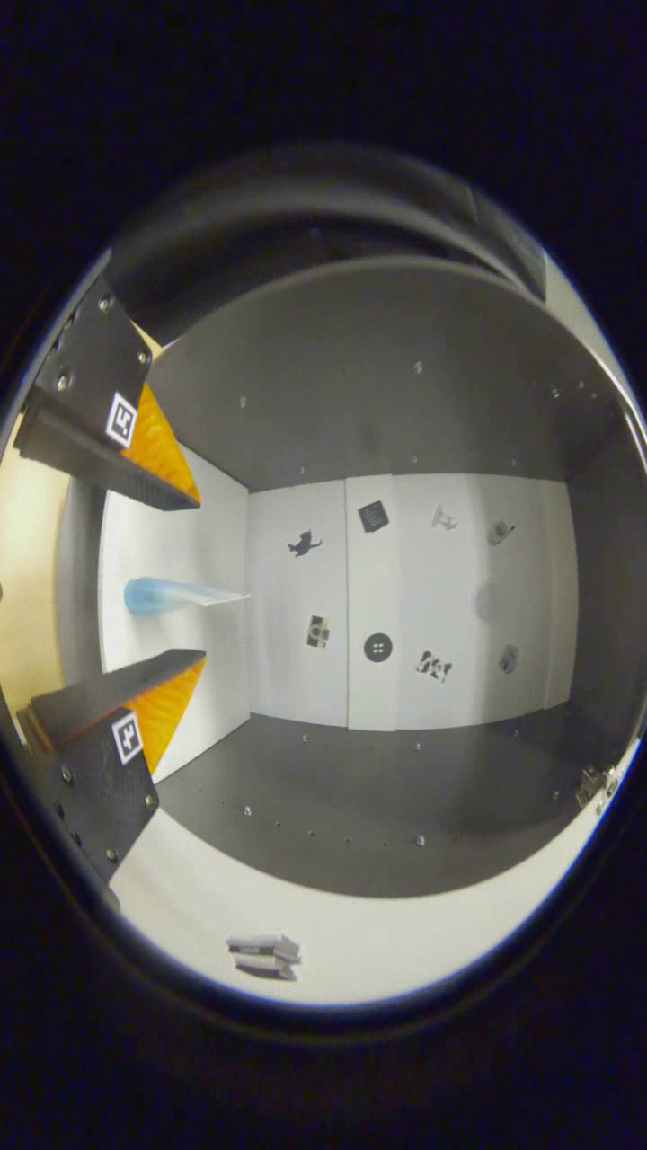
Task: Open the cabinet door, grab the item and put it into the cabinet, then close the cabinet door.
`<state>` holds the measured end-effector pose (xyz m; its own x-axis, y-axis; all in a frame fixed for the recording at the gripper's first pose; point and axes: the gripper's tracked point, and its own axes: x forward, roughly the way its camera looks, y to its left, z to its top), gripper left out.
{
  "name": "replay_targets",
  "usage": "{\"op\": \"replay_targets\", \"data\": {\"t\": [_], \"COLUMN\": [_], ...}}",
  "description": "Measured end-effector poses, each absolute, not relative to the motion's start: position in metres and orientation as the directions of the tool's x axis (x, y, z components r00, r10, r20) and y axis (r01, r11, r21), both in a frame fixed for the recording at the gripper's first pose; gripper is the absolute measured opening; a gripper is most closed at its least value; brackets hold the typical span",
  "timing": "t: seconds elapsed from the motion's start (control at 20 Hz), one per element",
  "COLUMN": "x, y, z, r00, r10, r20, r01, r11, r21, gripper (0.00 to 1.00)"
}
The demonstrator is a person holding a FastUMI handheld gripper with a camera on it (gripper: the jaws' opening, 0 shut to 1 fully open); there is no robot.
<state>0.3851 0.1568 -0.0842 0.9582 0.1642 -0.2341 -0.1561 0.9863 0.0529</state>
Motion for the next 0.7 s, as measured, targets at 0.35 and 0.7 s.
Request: {"op": "replay_targets", "data": {"t": [0.35, 0.7], "x": [0.264, 0.150], "y": [0.138, 0.106], "z": [-0.059, -0.040], "r00": [0.973, 0.988], "r10": [0.142, 0.094], "r20": [-0.182, -0.122], "r01": [-0.129, -0.084], "r11": [0.988, 0.993], "r21": [0.084, 0.085], "gripper": [0.98, 0.98]}}
